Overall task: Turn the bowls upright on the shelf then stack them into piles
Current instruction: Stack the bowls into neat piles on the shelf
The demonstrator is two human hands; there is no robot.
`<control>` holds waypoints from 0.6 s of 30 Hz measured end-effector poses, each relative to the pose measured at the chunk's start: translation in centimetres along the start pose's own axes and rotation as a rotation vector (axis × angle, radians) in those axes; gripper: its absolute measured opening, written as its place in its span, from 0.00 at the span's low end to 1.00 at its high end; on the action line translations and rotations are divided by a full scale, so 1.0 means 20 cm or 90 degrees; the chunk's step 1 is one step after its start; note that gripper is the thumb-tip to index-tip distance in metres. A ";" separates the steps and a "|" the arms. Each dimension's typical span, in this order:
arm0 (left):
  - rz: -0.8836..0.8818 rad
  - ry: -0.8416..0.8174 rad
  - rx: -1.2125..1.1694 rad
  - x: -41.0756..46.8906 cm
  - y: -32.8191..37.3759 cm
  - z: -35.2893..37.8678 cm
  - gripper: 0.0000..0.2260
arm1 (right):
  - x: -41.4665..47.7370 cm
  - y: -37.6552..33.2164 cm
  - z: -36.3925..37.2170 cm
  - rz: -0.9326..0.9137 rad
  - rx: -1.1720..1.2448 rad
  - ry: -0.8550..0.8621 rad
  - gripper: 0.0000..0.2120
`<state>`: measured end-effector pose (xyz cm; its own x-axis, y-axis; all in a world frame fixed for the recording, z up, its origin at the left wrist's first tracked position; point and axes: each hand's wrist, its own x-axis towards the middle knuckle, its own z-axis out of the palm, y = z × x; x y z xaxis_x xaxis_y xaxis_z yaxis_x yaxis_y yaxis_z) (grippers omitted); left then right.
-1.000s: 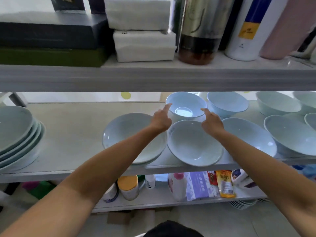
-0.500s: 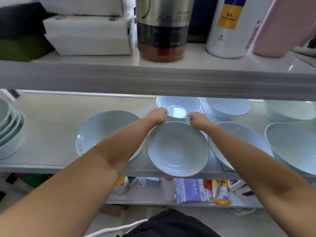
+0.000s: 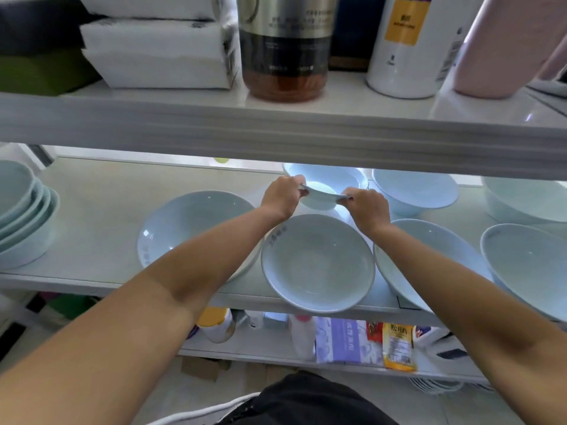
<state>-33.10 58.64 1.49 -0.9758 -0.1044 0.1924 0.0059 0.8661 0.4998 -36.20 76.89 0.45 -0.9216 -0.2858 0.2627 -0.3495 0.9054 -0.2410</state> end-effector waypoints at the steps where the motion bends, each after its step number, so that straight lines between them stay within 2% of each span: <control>1: 0.013 0.023 -0.009 -0.01 0.00 -0.01 0.08 | -0.01 0.00 -0.02 -0.015 -0.007 0.023 0.14; 8: 0.127 0.200 -0.045 -0.26 0.03 -0.13 0.08 | -0.16 0.00 -0.20 -0.183 -0.027 0.228 0.15; 12: 0.142 0.200 -0.073 -0.48 0.04 -0.17 0.08 | -0.36 -0.04 -0.19 -0.208 -0.029 0.268 0.17; 18: 0.133 0.149 -0.113 -0.75 0.02 -0.18 0.08 | -0.66 -0.10 -0.17 -0.195 -0.001 0.257 0.16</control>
<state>-17.75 58.76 1.88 -0.8729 -0.0608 0.4840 0.2581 0.7843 0.5641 -22.74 79.86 0.61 -0.6377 -0.3944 0.6617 -0.5929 0.7996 -0.0948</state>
